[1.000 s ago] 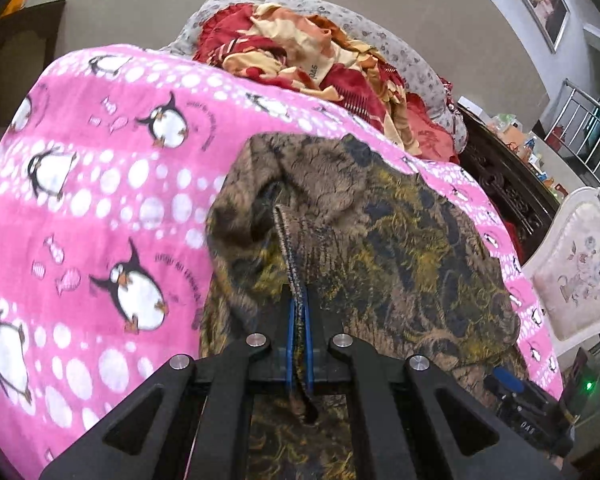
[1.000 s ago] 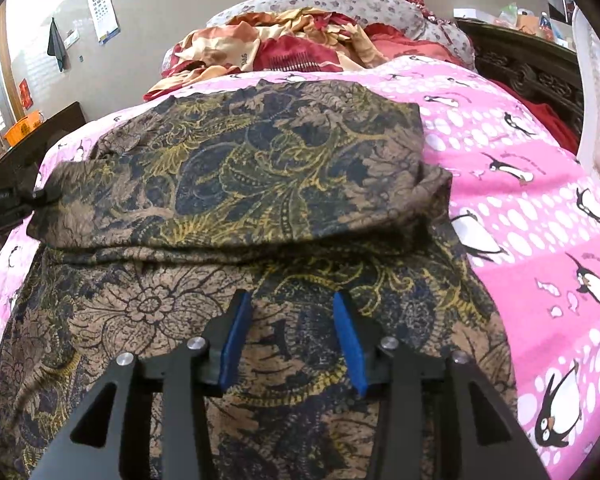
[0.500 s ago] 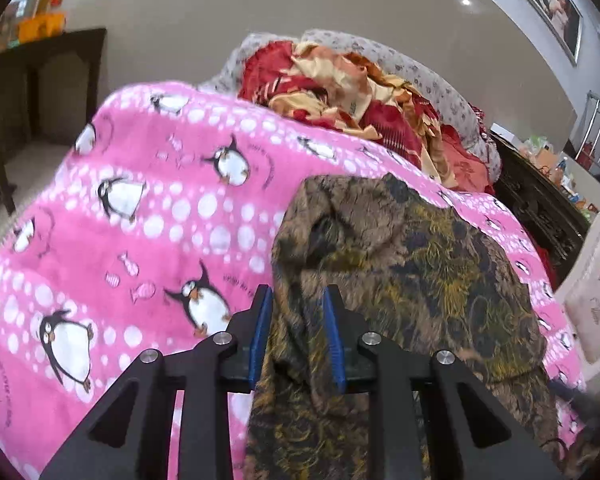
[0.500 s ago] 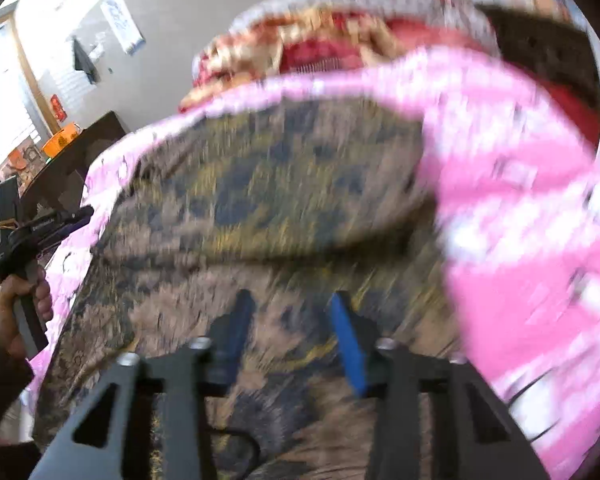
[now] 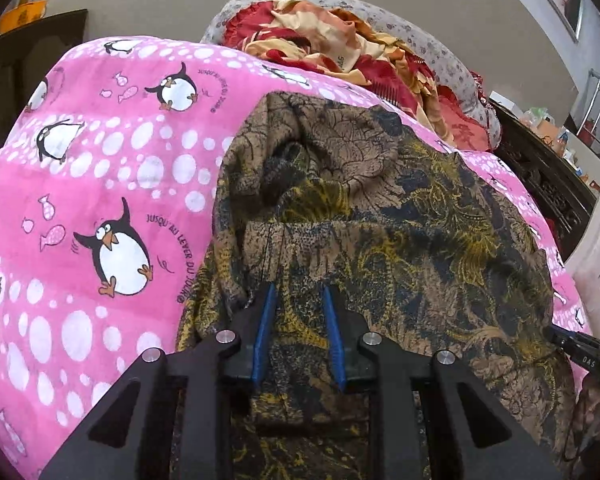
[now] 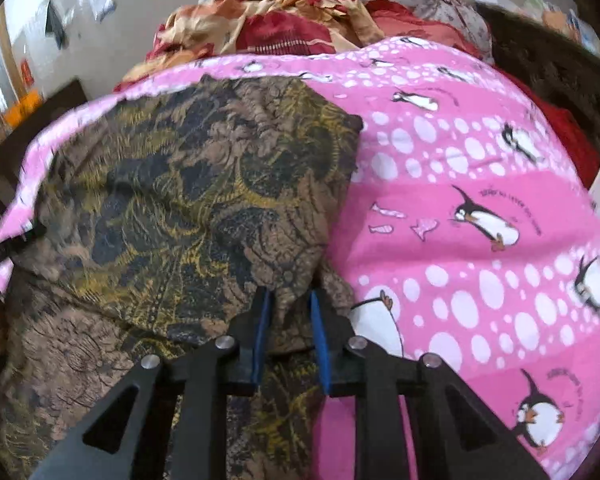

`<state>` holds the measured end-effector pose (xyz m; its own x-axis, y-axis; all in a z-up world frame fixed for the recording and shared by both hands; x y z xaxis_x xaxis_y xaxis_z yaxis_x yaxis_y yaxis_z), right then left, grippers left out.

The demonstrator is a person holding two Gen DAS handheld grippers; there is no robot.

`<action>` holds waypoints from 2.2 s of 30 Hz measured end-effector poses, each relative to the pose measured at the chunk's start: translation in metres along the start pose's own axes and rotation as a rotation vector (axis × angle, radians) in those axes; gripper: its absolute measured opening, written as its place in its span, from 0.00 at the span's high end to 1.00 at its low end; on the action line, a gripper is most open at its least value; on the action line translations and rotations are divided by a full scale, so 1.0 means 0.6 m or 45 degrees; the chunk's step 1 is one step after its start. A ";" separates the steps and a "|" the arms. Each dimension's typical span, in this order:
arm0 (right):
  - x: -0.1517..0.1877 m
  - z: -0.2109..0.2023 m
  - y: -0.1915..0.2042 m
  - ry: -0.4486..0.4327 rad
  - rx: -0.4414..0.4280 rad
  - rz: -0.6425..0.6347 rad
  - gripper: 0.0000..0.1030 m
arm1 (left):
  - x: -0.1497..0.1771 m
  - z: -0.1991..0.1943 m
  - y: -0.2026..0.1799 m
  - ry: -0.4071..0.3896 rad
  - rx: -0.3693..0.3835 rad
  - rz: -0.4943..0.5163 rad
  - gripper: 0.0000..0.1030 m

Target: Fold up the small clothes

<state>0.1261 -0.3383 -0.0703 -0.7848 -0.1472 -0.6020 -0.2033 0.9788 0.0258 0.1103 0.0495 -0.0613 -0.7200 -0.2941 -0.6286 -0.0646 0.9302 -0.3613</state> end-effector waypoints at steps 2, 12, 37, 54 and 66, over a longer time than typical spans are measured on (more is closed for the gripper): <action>-0.010 -0.001 0.009 0.060 0.045 -0.019 0.80 | 0.000 0.000 0.000 0.000 0.003 -0.004 0.95; -0.115 0.092 -0.008 0.017 0.215 0.041 0.67 | -0.002 0.004 0.002 0.005 0.028 -0.025 0.95; -0.029 -0.024 0.215 -0.097 0.112 -0.107 0.40 | -0.004 0.007 0.010 0.002 0.043 -0.048 0.95; 0.042 -0.107 0.141 -0.069 0.053 -0.035 0.29 | -0.003 0.000 0.030 -0.006 0.154 -0.149 0.95; -0.013 -0.120 0.065 -0.230 -0.079 -0.133 0.44 | -0.002 -0.001 0.030 -0.006 0.151 -0.148 0.95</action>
<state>0.0820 -0.3094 -0.0072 -0.6413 -0.2137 -0.7369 -0.3177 0.9482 0.0015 0.1096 0.0664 -0.0668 -0.7092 -0.3997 -0.5808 -0.0654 0.8575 -0.5102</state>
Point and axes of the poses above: each gripper's, at about its wrist camera, not at the fingertips, and z roughly the way its jaws point, y to its left, x to its underside, the point moved 3 cm from there along z, roughly the way its jaws point, and after that the axes turned 5 degrees about -z, right-handed, at the moved point
